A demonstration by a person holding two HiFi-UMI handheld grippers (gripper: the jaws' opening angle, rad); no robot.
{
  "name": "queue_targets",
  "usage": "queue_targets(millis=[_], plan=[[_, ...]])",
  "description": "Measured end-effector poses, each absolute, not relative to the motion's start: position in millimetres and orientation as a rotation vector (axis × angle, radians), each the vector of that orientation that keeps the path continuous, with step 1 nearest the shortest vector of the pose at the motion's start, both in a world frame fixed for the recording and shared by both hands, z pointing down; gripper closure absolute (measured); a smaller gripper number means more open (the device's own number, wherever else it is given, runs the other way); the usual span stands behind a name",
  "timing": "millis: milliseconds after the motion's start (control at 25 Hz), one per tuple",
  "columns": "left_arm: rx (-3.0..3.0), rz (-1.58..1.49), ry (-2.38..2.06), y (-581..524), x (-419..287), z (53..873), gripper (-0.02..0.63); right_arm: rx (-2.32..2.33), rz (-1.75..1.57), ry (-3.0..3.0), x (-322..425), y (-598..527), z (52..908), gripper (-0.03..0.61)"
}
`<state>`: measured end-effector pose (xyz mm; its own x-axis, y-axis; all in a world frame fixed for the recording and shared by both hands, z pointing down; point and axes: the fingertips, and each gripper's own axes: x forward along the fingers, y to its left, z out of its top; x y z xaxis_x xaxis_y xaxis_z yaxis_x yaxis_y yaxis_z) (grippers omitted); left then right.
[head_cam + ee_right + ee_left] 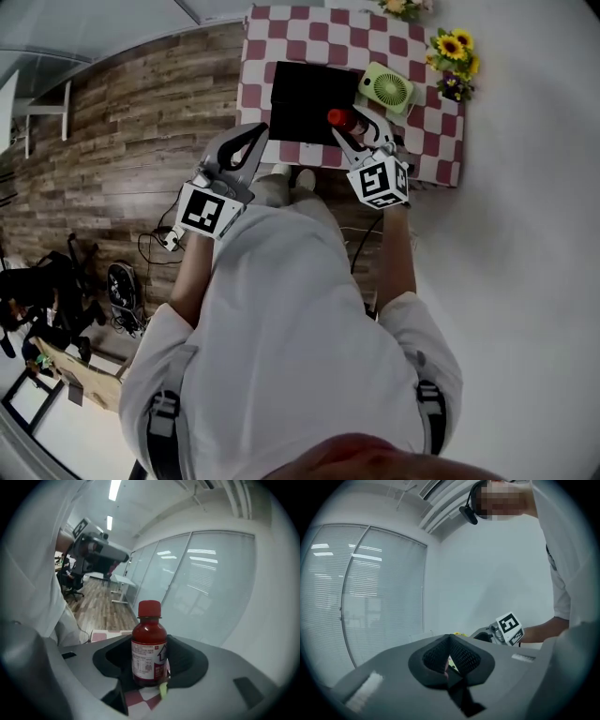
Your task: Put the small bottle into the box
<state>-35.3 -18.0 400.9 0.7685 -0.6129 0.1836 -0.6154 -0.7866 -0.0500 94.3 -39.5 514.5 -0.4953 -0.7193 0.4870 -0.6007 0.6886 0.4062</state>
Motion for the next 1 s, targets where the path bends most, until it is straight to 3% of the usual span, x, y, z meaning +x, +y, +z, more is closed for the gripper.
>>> queue_targets(millis=[560,1000], plan=[[2.802,0.245,-1.172,-21,-98,419,0.612,0.401,-0.098,-1.88,48,-50,716,0.356],[2.686,0.157,-1.345,-48,-166,427,0.612,0.215,0.009,-1.722,44,-58,790,0.356]])
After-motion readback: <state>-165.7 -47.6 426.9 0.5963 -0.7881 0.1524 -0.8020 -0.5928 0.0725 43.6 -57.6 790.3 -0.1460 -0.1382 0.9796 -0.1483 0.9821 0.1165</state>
